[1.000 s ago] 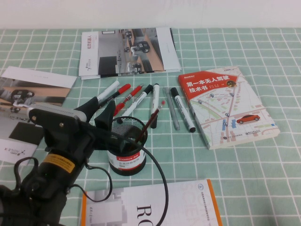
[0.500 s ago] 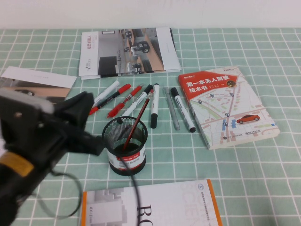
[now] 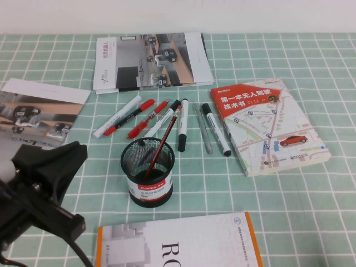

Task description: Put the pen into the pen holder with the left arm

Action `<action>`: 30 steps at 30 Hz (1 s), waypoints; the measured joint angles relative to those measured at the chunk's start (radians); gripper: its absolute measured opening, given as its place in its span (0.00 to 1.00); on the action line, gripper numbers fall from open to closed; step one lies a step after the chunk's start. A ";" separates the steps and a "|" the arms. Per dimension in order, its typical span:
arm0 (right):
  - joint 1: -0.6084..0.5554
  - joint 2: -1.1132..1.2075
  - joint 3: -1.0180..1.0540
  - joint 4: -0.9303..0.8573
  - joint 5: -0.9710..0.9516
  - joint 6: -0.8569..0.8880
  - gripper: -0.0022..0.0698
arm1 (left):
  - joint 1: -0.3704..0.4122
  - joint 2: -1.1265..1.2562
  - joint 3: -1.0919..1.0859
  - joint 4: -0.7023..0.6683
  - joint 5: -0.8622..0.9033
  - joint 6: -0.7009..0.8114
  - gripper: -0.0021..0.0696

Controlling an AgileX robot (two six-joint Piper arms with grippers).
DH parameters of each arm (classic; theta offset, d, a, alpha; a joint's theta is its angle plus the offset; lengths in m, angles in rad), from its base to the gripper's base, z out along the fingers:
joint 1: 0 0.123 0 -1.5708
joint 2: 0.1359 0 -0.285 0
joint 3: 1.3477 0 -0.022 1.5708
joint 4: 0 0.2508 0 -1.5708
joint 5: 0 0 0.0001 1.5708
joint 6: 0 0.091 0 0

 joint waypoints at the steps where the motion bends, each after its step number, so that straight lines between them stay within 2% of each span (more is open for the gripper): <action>1: 0.000 0.000 0.000 0.000 0.000 0.000 0.00 | 0.000 0.000 0.000 0.000 -0.005 0.012 0.03; 12: 0.000 0.000 0.000 0.000 0.000 0.000 0.00 | 0.000 0.000 0.003 -0.007 -0.013 0.067 0.03; 16: 0.000 0.000 0.000 0.000 0.000 0.000 0.00 | 0.014 -0.004 0.055 -0.009 -0.087 0.102 0.03; 21: 0.000 0.000 0.000 0.000 0.000 0.000 0.00 | 0.138 -0.066 0.161 -0.014 -0.117 0.051 0.03; 26: 0.000 0.000 0.000 0.000 0.000 0.000 0.00 | 0.318 -0.208 0.232 0.039 -0.009 -0.066 0.03; 30: 0.000 0.000 0.000 0.000 0.000 0.000 0.00 | 0.398 -0.366 0.304 0.115 0.041 -0.147 0.03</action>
